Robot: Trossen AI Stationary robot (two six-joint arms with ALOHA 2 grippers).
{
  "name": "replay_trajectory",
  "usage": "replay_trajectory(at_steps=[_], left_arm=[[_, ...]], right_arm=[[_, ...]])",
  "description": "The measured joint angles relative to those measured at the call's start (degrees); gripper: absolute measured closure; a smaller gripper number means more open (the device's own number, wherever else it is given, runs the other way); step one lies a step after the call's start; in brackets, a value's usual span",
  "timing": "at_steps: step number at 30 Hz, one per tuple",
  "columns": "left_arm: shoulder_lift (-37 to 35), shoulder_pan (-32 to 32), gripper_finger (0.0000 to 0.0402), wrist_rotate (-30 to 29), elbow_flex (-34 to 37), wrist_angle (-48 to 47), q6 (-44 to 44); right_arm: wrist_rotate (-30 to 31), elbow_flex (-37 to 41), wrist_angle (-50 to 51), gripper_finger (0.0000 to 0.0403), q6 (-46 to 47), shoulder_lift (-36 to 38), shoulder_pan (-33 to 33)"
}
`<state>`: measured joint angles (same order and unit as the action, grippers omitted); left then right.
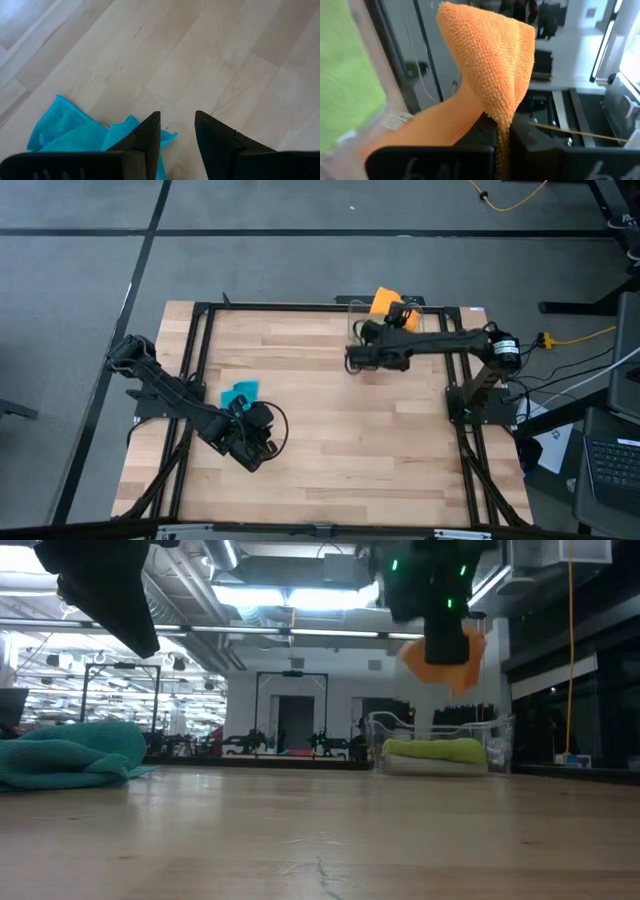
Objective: Fold microfiber towels
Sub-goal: Put the folded orange microfiber into the transparent
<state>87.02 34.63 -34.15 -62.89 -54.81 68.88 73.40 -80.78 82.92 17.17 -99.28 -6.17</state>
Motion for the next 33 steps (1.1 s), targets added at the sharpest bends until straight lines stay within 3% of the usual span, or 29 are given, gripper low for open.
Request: replay_trajectory(at_steps=[10,20,30,33], left_arm=[[0.0,0.0,0.0288,-1.2,0.0,0.0,-0.4],[0.0,-0.7,0.0288,-1.3,0.0,0.0,-0.5],[0.0,-2.3,0.0288,-1.3,0.0,-0.1,-2.6],[0.0,-2.8,0.0288,-1.2,0.0,-0.1,-2.8]], right_arm=[[-1.1,12.3,-23.9,0.039,-25.9,0.0,-13.1],[-15.1,19.0,-54.5,0.039,-46.6,0.1,-16.2],[-29.4,18.6,-55.1,0.038,-47.8,0.1,-16.1],[-28.7,18.7,-56.3,0.038,-48.0,0.0,-15.9]])
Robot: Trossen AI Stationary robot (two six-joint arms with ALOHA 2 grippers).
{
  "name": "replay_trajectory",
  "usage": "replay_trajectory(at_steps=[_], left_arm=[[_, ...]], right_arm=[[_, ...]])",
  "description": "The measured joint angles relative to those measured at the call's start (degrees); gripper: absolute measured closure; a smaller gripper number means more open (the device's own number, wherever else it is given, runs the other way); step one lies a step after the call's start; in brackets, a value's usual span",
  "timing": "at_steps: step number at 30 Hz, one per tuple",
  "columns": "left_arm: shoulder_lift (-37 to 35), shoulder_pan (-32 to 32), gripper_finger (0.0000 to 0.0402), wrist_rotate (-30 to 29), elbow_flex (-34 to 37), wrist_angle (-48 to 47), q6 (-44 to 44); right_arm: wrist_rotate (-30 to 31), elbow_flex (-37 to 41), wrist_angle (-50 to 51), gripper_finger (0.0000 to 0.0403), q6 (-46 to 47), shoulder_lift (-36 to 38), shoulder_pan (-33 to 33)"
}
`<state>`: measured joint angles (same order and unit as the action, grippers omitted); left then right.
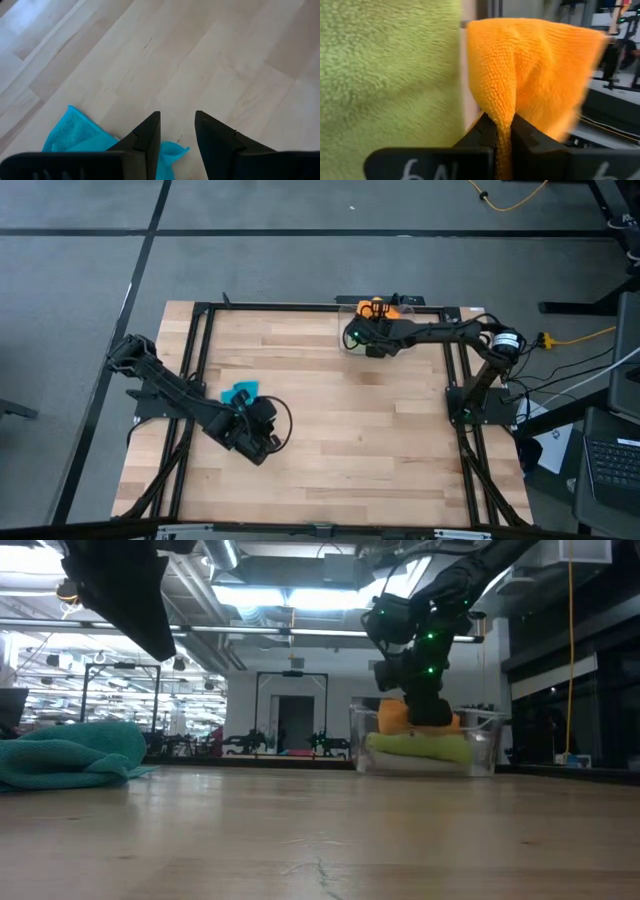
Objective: Fold microfiber towels
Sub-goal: Put the folded orange microfiber into the transparent
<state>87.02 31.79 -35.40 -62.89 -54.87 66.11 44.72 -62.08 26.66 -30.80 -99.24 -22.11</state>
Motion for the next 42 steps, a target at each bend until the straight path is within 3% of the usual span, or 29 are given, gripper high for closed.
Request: replay_trajectory(at_steps=[15,22,26,30,34,42], left_arm=[[0.0,-0.3,0.0288,0.0,0.0,0.0,-0.3],[0.0,-0.3,0.0288,0.1,0.0,0.0,-0.3],[0.0,-0.3,0.0288,0.1,0.0,0.0,-0.3],[0.0,-0.3,0.0288,0.1,0.0,0.0,-0.4],[0.0,-0.3,0.0288,0.1,0.0,0.0,-0.4],[0.0,-0.3,0.0288,-0.5,0.0,0.0,-0.4]], right_arm=[[5.0,-3.7,-0.3,0.0388,-4.8,-0.1,0.3],[0.9,-7.1,5.5,0.0388,-3.9,-0.1,2.5],[-5.6,-5.6,7.8,0.0388,-1.0,-0.1,2.6],[-4.5,-4.5,8.9,0.0386,0.4,-0.1,3.0],[-4.7,-4.4,9.9,0.0364,2.1,-0.1,3.9],[-11.0,-4.4,10.0,0.0303,3.8,-0.1,4.6]])
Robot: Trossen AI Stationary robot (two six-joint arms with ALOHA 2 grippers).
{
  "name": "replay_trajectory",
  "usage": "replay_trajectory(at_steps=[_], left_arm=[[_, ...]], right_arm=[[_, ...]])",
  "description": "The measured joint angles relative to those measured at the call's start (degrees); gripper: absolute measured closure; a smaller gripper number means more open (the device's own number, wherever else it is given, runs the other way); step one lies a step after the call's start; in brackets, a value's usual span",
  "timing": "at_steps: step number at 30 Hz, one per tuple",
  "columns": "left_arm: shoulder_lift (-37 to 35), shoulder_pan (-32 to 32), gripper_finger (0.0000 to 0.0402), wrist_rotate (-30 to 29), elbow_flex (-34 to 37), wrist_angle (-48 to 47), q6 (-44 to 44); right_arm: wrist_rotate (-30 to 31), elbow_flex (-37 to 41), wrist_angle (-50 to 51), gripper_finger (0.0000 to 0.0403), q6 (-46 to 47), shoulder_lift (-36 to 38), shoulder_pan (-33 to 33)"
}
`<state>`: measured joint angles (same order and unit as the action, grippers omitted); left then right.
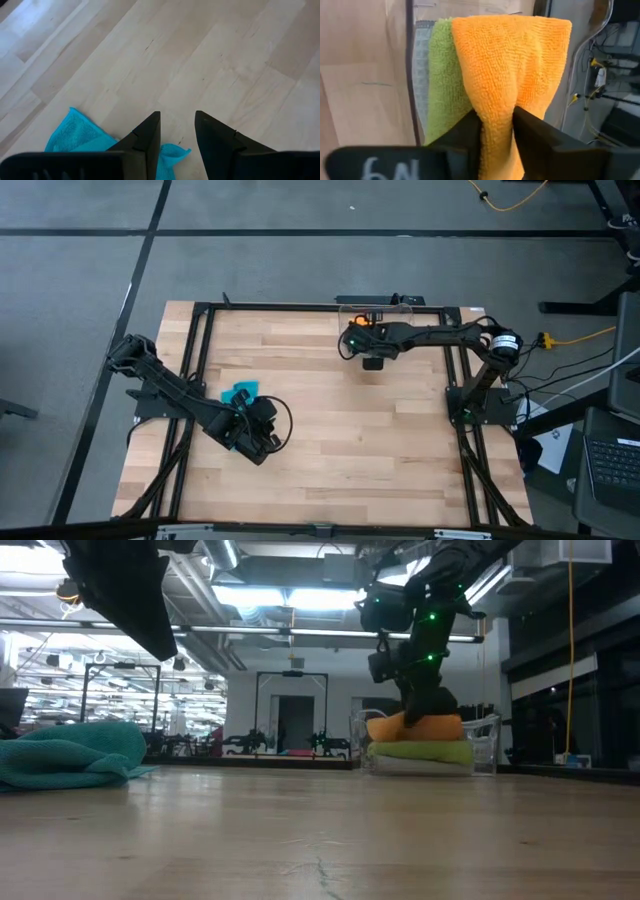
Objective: Fold microfiber towels
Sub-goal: Put the folded orange microfiber into the transparent
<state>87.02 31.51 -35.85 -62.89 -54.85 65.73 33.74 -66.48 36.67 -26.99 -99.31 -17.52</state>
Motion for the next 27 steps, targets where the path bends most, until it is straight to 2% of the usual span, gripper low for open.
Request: replay_trajectory(at_steps=[7,11,19,25,27], left_arm=[[0.0,0.0,0.0288,0.0,0.0,0.0,0.0],[0.0,0.0,0.0288,0.0,0.0,0.0,0.0],[0.0,0.0,0.0288,-0.1,0.0,0.0,0.0],[0.0,0.0,0.0288,-0.1,0.0,0.0,0.0],[0.0,0.0,0.0288,-0.1,0.0,0.0,0.0]], right_arm=[[0.0,0.0,1.7,0.0221,1.4,0.0,0.8],[2.4,-2.0,5.2,0.0193,1.5,0.0,2.6],[2.6,-12.8,17.8,0.0185,9.5,0.1,3.8],[6.5,-18.3,24.5,0.0183,23.2,0.3,0.2],[4.5,-17.9,22.7,0.0183,25.2,0.9,-2.0]])
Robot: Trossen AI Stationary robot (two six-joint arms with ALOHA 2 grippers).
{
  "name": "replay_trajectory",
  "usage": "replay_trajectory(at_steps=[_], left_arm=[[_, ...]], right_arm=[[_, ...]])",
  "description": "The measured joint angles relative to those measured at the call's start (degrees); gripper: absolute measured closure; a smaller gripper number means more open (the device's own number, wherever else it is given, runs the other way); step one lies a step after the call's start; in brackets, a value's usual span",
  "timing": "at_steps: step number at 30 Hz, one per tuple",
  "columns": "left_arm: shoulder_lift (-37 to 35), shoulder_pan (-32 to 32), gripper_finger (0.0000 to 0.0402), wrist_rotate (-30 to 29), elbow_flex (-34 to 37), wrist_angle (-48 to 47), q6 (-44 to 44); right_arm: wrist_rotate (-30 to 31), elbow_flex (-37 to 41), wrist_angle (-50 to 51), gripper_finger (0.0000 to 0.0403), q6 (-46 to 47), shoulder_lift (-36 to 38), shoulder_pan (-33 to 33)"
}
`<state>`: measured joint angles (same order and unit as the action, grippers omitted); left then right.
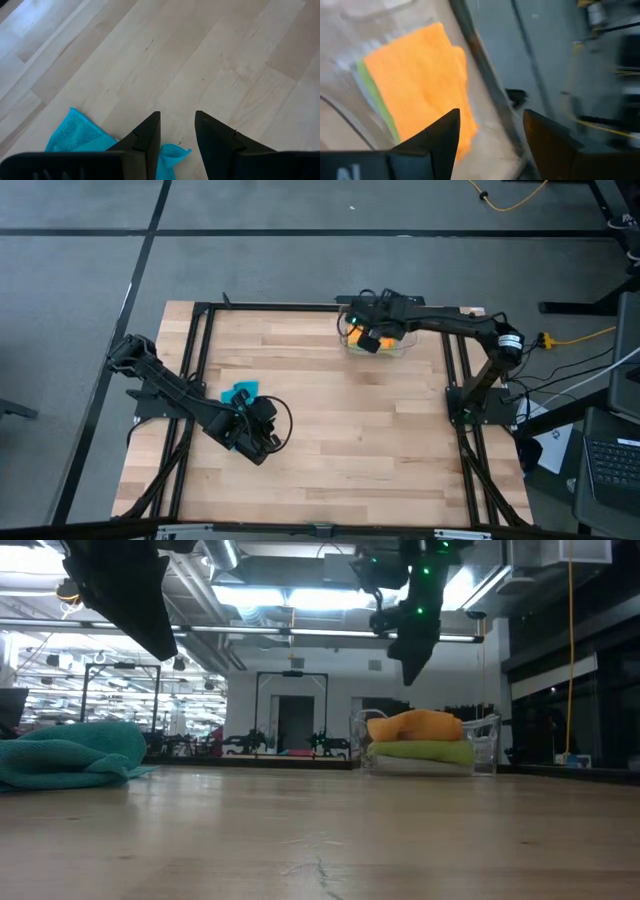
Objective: Fold microfiber towels
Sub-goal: Put the folded orange microfiber into the transparent
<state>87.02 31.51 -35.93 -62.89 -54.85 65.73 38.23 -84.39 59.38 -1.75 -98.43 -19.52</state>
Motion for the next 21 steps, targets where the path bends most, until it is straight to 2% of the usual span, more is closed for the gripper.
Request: replay_trajectory(at_steps=[2,5,11,15,18,21], left_arm=[[0.0,0.0,0.0288,0.0,0.0,0.0,-0.2],[0.0,0.0,0.0288,0.0,0.0,0.0,-0.3],[0.0,0.0,0.0288,-0.1,0.0,0.0,-0.3],[0.0,0.0,0.0288,-0.5,0.0,0.0,-0.3],[0.0,0.0,0.0288,-2.1,0.0,0.0,-0.4],[0.0,0.0,0.0288,-2.8,0.0,0.0,-0.4]], right_arm=[[-5.2,2.1,-4.0,0.0183,-0.4,1.8,-2.9],[-16.7,7.9,-13.3,0.0183,-2.1,6.0,-8.2],[-30.7,22.6,-32.9,0.0183,-1.7,16.4,-13.7],[-32.4,30.8,-40.7,0.0183,-0.6,18.1,-13.9],[-32.5,35.5,-46.2,0.0182,0.4,16.8,-14.0],[-32.5,37.8,-47.3,0.0183,1.5,14.7,-14.0]])
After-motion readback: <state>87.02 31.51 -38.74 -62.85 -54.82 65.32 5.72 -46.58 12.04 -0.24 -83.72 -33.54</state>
